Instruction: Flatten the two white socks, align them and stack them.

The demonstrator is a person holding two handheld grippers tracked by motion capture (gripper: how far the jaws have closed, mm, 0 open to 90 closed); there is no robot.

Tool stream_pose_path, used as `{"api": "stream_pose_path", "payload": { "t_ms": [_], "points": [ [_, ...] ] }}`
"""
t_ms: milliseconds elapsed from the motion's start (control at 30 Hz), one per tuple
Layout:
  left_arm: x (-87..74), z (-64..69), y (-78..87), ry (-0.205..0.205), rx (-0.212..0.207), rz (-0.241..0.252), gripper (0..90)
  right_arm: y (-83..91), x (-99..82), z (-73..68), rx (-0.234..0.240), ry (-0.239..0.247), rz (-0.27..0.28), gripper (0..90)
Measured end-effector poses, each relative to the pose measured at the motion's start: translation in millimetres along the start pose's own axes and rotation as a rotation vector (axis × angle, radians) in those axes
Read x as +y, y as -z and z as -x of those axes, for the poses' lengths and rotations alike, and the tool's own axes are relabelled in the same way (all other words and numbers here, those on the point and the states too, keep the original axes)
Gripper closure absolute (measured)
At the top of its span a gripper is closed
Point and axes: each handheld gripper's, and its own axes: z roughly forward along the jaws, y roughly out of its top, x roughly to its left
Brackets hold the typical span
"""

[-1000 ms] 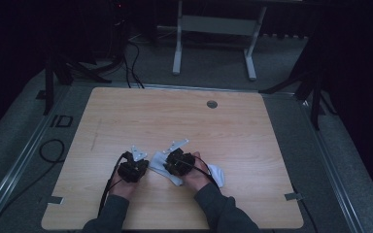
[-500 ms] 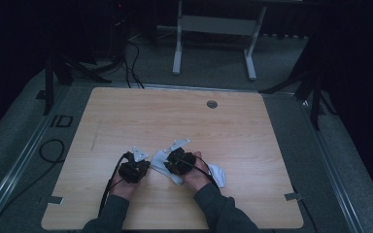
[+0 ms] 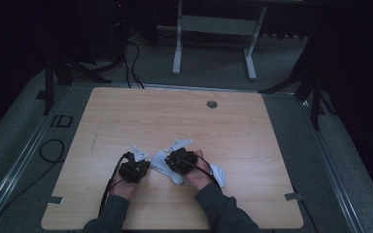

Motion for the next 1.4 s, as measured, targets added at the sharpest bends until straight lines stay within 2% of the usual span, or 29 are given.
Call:
{"api": "stream_pose_path", "payload": {
  "t_ms": [167,233,300,433,500,600,700,767,800,900,967,1100,1233,1400],
  "points": [
    [0.0,-0.2,0.0,0.003,-0.002,0.0,89.9,-15.3,-2.7,0.4,-0.007,0.012,-0.06,88.5],
    [0.2,-0.9,0.2,0.004,-0.004,-0.003,89.8,-18.9,-3.5,1.2,-0.003,0.005,-0.068,88.4],
    [0.6,-1.1,0.9,0.0,0.014,-0.012,89.8,-19.5,-3.3,1.9,-0.001,0.005,-0.07,88.3],
    [3.7,-4.5,10.2,0.035,0.02,0.04,89.8,-21.0,-3.6,3.7,0.011,-0.006,-0.076,87.7],
    [6.8,-1.8,15.2,0.041,0.004,0.087,89.8,-22.1,-3.9,4.1,0.021,-0.006,-0.078,87.5],
    [12.6,9.5,14.1,-0.012,-0.001,0.104,89.8,-23.4,-3.9,2.1,0.024,-0.001,-0.082,87.3],
    [16.5,19.0,4.5,-0.067,0.012,0.072,89.8,-24.1,-3.5,0.2,0.03,0.001,-0.08,87.2],
    [17.3,22.0,-2.9,-0.089,0.032,0.044,89.8,-24.4,-3.5,-0.5,0.032,0.001,-0.08,87.1],
    [16.6,23.2,-7.2,-0.086,0.044,0.036,89.8,-24.4,-3.4,-0.6,0.032,0.002,-0.08,86.8],
    [16.5,22.8,-8.3,-0.097,0.051,0.018,89.9,-23.1,-3.4,0.3,0.04,0.002,-0.079,82.0],
    [16.3,24.5,-9.1,-0.096,0.063,0.015,90.0,-19.7,-3.2,1.6,0.043,-0.005,-0.074,75.3],
    [16.4,27.0,-9.4,-0.109,0.076,0.005,90.0,-4.0,-4.5,6.1,0.039,-0.013,-0.047,70.8],
    [15.0,25.9,-8.5,-0.085,0.059,0.007,90.0,15.3,-6.7,17.0,0.02,-0.028,-0.02,68.0],
    [12.7,24.3,-6.6,-0.057,0.034,0.01,90.0,37.6,-18.3,28.2,0.001,-0.039,-0.019,65.4]
  ]
}}
